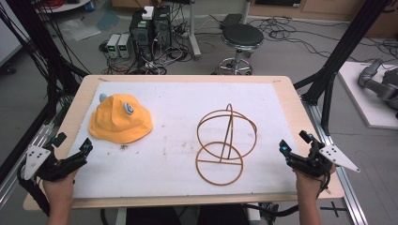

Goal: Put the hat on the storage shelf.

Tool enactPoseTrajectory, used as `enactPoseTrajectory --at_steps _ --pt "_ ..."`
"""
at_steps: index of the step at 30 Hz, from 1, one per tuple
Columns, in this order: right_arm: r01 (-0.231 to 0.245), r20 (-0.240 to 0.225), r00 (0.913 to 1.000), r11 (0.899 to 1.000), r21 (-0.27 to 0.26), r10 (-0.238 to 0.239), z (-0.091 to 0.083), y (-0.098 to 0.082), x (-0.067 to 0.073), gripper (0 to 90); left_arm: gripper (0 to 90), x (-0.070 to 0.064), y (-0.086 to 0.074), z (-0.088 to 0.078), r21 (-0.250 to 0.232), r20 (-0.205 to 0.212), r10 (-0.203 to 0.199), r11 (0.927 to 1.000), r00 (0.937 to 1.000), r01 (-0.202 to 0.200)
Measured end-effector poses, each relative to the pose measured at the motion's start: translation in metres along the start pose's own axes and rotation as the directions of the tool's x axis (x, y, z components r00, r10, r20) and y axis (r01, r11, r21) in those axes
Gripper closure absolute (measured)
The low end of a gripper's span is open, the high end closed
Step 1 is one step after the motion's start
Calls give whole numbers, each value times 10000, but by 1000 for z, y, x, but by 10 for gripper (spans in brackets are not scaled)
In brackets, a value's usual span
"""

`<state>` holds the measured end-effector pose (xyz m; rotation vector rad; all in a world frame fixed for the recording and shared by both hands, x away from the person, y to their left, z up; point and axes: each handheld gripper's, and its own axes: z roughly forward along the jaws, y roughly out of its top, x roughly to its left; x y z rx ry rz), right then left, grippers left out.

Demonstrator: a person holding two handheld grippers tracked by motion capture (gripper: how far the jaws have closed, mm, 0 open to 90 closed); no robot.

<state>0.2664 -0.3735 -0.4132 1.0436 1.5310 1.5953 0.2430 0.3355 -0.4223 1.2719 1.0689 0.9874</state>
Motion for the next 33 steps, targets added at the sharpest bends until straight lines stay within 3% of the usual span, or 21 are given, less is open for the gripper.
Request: enactPoseTrajectory --at_steps 20,27,33 --pt "70 92 9999 9999 -81 -69 -2 0 1 103 101 -5 7 5 15 -541 71 10000 9985 -70" --pt "87 86 9999 9999 -90 -86 -4 0 1 103 98 -16 15 17 324 -231 643 9975 9977 -635" --pt "57 118 9999 9999 -131 -55 -4 1 0 103 98 -30 17 41 803 137 864 9929 9962 -872"
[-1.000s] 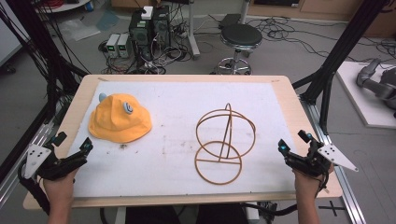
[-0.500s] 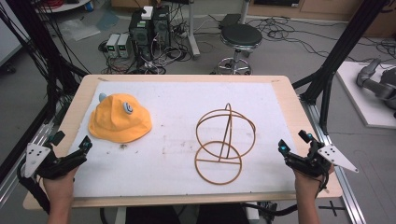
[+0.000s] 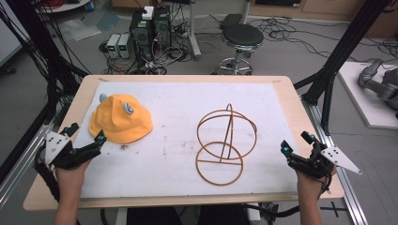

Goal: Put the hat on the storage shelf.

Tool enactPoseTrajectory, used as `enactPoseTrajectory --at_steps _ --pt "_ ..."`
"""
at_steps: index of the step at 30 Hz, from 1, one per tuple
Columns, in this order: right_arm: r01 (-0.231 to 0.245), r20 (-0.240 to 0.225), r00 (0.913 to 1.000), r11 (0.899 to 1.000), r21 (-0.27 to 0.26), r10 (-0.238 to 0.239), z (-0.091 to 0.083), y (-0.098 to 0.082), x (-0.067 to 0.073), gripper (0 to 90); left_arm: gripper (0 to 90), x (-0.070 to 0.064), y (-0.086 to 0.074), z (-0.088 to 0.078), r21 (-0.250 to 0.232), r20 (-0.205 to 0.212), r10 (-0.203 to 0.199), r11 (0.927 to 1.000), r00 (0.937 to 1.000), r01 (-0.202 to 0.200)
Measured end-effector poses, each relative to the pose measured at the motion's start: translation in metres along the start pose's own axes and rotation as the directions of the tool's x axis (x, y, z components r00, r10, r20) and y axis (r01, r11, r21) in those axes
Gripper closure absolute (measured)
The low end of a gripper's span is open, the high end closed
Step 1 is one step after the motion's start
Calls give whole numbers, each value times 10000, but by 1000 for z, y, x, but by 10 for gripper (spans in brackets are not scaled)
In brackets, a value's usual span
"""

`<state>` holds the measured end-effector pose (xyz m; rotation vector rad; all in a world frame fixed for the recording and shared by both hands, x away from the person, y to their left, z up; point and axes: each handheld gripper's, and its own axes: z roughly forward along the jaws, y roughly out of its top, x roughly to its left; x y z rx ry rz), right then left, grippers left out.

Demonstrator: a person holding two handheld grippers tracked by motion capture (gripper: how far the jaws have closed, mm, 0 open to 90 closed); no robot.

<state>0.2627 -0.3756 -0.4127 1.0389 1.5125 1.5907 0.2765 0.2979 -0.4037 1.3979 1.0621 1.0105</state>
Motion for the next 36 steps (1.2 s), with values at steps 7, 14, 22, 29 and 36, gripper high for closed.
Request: enactPoseTrajectory --at_steps 7,14,22,29,36 --pt "-26 -2 10000 10000 52 26 -1 0 -2 103 99 -4 9 27 518 228 -194 9985 9996 182" --pt "-55 10 10000 10000 -10 55 -1 1 -1 103 108 0 11 40 945 252 -31 9955 9997 7" --pt "-105 -10 9999 9999 5 105 -2 1 1 103 127 3 6 64 1461 535 -249 9891 9983 168" --pt "-168 24 9999 9997 -184 168 -5 2 0 103 160 6 -1 79 1872 616 -338 9821 9975 217" --pt "-263 75 9996 9995 -175 264 -6 2 0 103 261 10 -1 87 2037 684 -317 9789 9972 171"
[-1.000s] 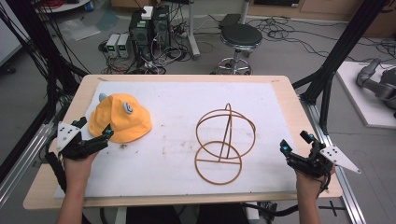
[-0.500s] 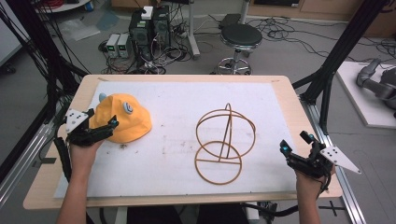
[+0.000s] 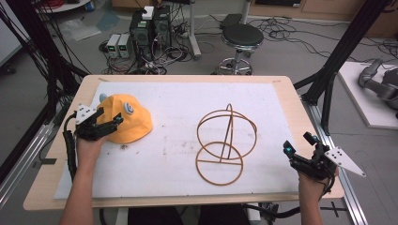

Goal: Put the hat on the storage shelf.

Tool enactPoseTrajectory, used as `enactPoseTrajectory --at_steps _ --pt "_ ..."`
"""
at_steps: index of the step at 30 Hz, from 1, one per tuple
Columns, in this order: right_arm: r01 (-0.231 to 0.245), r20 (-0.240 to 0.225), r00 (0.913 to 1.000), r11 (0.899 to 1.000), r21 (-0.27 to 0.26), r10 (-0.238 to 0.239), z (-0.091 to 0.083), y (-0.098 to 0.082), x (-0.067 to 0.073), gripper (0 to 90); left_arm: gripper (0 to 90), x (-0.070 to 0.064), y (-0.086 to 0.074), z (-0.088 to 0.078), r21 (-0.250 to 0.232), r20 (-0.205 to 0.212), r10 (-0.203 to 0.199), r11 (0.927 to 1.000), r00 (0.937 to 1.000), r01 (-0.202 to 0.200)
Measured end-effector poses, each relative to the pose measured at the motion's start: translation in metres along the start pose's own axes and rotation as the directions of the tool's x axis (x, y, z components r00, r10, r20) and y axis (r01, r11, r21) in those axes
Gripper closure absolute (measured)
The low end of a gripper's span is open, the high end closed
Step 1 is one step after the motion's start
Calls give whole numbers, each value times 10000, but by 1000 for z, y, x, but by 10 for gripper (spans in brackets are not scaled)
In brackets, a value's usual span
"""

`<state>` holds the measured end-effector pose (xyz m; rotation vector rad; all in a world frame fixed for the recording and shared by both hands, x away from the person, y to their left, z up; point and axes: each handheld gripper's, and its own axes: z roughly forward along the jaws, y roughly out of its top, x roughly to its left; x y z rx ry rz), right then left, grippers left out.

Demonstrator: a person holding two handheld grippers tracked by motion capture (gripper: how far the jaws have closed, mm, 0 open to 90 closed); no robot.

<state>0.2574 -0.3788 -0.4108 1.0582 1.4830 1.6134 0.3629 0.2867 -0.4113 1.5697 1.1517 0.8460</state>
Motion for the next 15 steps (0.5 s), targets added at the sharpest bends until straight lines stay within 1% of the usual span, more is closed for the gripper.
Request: enactPoseTrajectory --at_steps 1,2,4,5,8,10,11,12,14,15 --pt "13 9 10000 10000 7 -13 0 0 0 103 272 1 -1 1 20 8 -57 10000 10000 57" --pt "-2 13 10000 10000 7 2 0 0 0 103 285 2 -2 2 138 64 -144 9998 9999 143" --pt "-7 -15 10000 10000 10 7 0 0 0 103 308 3 -4 5 356 -10 -197 9992 9998 197" --pt "8 -10 10000 10000 19 -8 0 0 1 103 318 4 -5 6 440 15 -215 9988 9998 214" --pt "18 8 10000 10000 31 -18 0 0 1 103 360 4 -5 8 433 16 -329 9985 9995 328" --pt "12 3 10000 10000 23 -12 0 0 1 103 378 5 -6 9 433 112 -382 9984 9992 377" --pt "23 22 10000 10000 38 -23 0 0 1 103 413 5 -7 9 439 205 -503 9978 9985 494" --pt "10 27 10000 10000 42 -10 0 0 1 103 430 5 -7 10 491 343 -528 9975 9980 511" --pt "17 38 10000 10000 12 -17 0 -1 1 104 462 5 -8 11 507 395 -609 9970 9974 588" --pt "12 56 10000 10000 46 -12 0 -1 1 104 475 5 -8 11 507 353 -696 9964 9969 678"
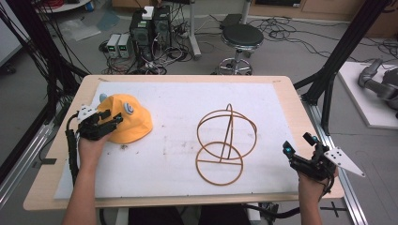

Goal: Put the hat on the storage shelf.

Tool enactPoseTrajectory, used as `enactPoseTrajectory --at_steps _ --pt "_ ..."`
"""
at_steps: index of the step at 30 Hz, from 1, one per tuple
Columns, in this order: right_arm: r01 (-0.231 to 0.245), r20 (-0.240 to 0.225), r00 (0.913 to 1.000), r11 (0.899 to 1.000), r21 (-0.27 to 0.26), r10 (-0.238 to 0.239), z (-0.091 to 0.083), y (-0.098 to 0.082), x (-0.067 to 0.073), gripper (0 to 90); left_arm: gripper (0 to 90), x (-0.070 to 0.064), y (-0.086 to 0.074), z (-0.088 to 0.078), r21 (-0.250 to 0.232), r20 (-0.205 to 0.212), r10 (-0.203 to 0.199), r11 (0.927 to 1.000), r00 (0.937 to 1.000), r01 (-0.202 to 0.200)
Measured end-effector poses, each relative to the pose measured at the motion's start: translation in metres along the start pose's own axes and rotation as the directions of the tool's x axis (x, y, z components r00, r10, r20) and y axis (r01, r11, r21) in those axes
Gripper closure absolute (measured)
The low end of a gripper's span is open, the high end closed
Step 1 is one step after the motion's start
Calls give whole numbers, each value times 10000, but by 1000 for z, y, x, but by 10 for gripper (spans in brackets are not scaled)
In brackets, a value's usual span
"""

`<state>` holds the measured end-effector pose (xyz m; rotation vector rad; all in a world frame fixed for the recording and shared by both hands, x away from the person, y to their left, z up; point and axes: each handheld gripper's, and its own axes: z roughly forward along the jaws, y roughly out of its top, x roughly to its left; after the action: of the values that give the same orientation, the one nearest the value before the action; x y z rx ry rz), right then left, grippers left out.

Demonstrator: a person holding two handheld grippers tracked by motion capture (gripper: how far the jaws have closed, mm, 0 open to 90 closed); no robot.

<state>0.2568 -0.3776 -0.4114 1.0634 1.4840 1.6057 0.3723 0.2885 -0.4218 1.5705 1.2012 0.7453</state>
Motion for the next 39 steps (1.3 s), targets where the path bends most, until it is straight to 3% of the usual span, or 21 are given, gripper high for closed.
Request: enactPoseTrajectory --at_steps 4,7,13,18,27,30,39 --pt "10 -29 10000 10000 2 -10 0 0 1 104 630 0 -1 -1 -163 73 -114 9998 9999 115" --pt "33 -60 10000 10000 -35 -34 0 1 3 104 692 -1 -3 0 -63 146 -39 10000 9999 39" --pt "49 -86 10000 10000 7 -49 1 1 4 104 862 -2 -7 0 -84 -78 -95 9999 9999 95" --pt "50 -81 10000 10000 1 -50 1 0 4 104 879 -2 -8 -1 -169 -58 -108 9998 9999 107" --pt "126 -83 9999 9999 16 -126 2 0 4 104 882 -5 -5 -10 -664 -41 257 9975 9997 -259" --pt "113 -110 9999 9999 75 -113 3 0 5 104 882 -7 -1 -16 -1278 229 129 9917 9997 -99" --pt "260 -108 9996 9995 173 -258 5 0 7 104 882 -13 9 -29 -1918 565 263 9813 9981 -150"
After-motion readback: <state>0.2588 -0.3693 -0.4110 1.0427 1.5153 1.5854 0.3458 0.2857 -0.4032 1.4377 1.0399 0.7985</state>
